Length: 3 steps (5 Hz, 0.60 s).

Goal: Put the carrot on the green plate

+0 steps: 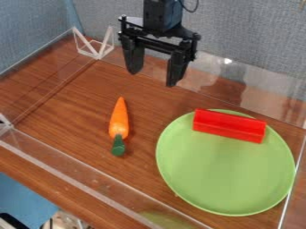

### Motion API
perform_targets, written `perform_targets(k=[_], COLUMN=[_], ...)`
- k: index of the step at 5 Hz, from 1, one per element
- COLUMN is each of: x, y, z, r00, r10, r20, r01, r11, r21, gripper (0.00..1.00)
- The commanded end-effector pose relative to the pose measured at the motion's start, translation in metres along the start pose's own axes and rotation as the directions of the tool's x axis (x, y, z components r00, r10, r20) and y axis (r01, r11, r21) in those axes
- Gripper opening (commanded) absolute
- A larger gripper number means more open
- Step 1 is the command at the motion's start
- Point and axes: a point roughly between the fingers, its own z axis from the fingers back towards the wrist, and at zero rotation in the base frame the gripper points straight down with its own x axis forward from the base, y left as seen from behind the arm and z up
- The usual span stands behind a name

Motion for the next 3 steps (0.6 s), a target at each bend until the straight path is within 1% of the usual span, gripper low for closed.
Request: perform_targets(k=[1,2,3], x=[-0.013,-0.027,-0.031], y=[0.012,0.019,0.029], z=[-0.015,-0.037,-0.050], r00=[0.998,0.995,0.990], r10=[0.063,0.104,0.137], r20=[0.006,0.015,0.033], r01=[-0.063,-0.104,-0.136], r11=[0.998,0.995,0.991], r21=[0.002,-0.003,-0.017], gripper=[1.00,1.00,1.00])
